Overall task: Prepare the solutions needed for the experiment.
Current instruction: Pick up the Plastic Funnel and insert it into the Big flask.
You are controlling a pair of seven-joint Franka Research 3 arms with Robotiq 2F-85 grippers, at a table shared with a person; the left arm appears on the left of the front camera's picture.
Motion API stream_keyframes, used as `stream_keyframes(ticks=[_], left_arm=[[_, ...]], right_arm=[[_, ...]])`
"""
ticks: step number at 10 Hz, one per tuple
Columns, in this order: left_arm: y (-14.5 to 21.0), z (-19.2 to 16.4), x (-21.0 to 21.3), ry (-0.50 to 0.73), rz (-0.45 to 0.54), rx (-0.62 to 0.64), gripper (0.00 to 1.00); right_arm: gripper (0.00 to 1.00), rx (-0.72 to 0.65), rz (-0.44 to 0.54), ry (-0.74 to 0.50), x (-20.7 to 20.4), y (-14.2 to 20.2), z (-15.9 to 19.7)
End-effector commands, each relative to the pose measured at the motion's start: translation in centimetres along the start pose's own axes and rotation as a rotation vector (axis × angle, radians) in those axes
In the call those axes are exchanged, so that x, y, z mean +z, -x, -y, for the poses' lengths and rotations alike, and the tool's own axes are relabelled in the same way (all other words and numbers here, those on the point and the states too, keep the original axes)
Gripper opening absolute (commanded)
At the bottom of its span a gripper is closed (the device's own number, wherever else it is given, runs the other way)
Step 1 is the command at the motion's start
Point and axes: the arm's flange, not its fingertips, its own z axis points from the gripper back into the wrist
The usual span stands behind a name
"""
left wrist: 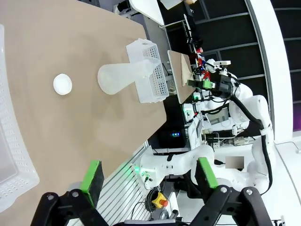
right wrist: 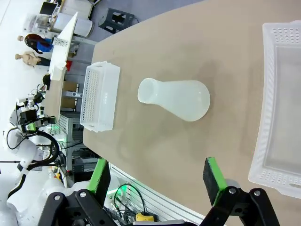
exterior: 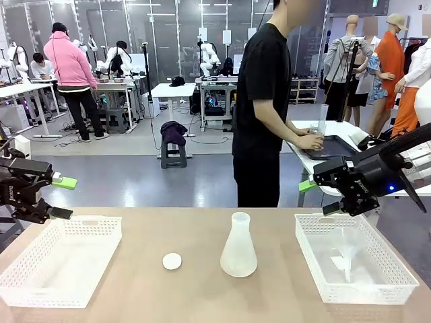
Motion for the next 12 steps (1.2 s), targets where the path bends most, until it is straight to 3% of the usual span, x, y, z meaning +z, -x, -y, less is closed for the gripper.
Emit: stream_keyframes(ticks=[1, 2, 3, 5, 6, 8, 10, 11, 12], left_arm=[[0.0, 0.2, 0.4, 0.024, 0.006, 0.013, 1.0], [0.0, 0.2, 0.4, 0.024, 0.006, 0.013, 1.0], [0.0, 0.2, 0.4, 0.024, 0.006, 0.013, 1.0], [0.0, 0.2, 0.4, 0.024, 0.006, 0.013, 1.0], [0.0, 0.2, 0.4, 0.024, 0.006, 0.013, 1.0], [0.0, 0.2, 0.4, 0.024, 0.006, 0.013, 1.0], [0.0, 0.2, 0.4, 0.024, 0.006, 0.013, 1.0], [0.0, 0.2, 0.4, 0.024, 0.006, 0.013, 1.0], [0.0, 0.2, 0.4, 0.024, 0.006, 0.013, 1.0]], right_arm=[[1.0, 0.006, 0.002, 0.005, 0.0, 0.0, 0.0], [1.0, 0.195, 0.021, 0.167, 1.6, -2.0, 1.5], [1.0, 0.369, -0.049, 0.299, 3.0, -4.3, 2.8], [1.0, 0.524, -0.121, 0.447, 4.3, -8.2, 4.2], [1.0, 0.602, -0.176, 0.514, 4.6, -10.0, 4.5], [1.0, 0.788, -0.319, 0.499, 4.7, -13.3, 4.9], [1.0, 0.869, -0.448, 0.48, 3.9, -14.2, 5.5], [1.0, 0.769, -0.32, 0.533, 4.3, -13.0, 4.9], [1.0, 0.769, -0.32, 0.533, 4.3, -13.0, 4.9]])
